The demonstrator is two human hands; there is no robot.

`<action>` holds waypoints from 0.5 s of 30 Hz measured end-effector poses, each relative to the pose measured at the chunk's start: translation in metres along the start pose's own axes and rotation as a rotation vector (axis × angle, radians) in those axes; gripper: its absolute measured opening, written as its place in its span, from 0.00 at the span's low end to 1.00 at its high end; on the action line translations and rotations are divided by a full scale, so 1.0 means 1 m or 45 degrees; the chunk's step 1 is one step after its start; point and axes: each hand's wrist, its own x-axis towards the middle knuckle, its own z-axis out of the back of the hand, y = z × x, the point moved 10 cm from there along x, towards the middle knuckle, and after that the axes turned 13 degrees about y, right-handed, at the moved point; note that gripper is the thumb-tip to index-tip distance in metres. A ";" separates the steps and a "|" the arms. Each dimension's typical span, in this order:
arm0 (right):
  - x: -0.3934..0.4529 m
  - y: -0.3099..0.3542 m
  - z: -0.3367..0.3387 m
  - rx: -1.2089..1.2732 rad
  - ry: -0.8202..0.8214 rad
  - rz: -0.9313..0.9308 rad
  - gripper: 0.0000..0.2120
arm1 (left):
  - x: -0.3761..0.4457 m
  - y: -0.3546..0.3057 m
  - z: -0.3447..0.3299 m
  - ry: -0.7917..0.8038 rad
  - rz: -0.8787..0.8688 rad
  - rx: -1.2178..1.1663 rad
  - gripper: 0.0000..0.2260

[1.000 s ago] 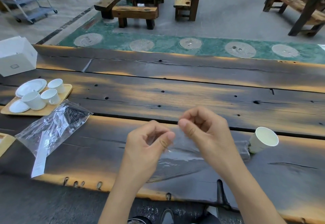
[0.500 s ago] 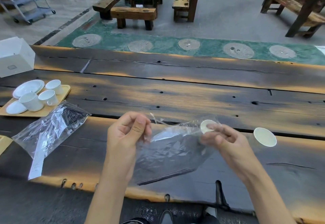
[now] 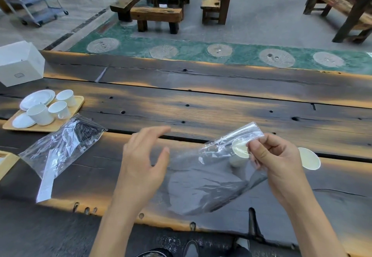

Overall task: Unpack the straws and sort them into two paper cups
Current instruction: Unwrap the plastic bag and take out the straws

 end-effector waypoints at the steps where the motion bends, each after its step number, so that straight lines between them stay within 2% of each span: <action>1: 0.001 0.002 -0.002 -0.017 0.010 -0.001 0.10 | 0.003 -0.009 -0.003 0.045 -0.092 0.159 0.13; 5: 0.001 0.011 -0.009 -0.035 0.001 0.001 0.10 | 0.009 -0.035 -0.020 0.146 -0.304 0.398 0.16; 9: 0.000 0.013 -0.013 -0.090 0.017 0.010 0.12 | 0.015 -0.043 -0.029 0.128 -0.377 0.327 0.11; 11: -0.002 0.013 -0.015 -0.130 0.023 0.005 0.11 | 0.018 -0.035 -0.027 0.115 -0.298 0.135 0.09; 15: -0.005 0.012 -0.018 -0.217 0.037 0.004 0.10 | 0.022 -0.011 -0.028 0.174 0.031 -0.251 0.06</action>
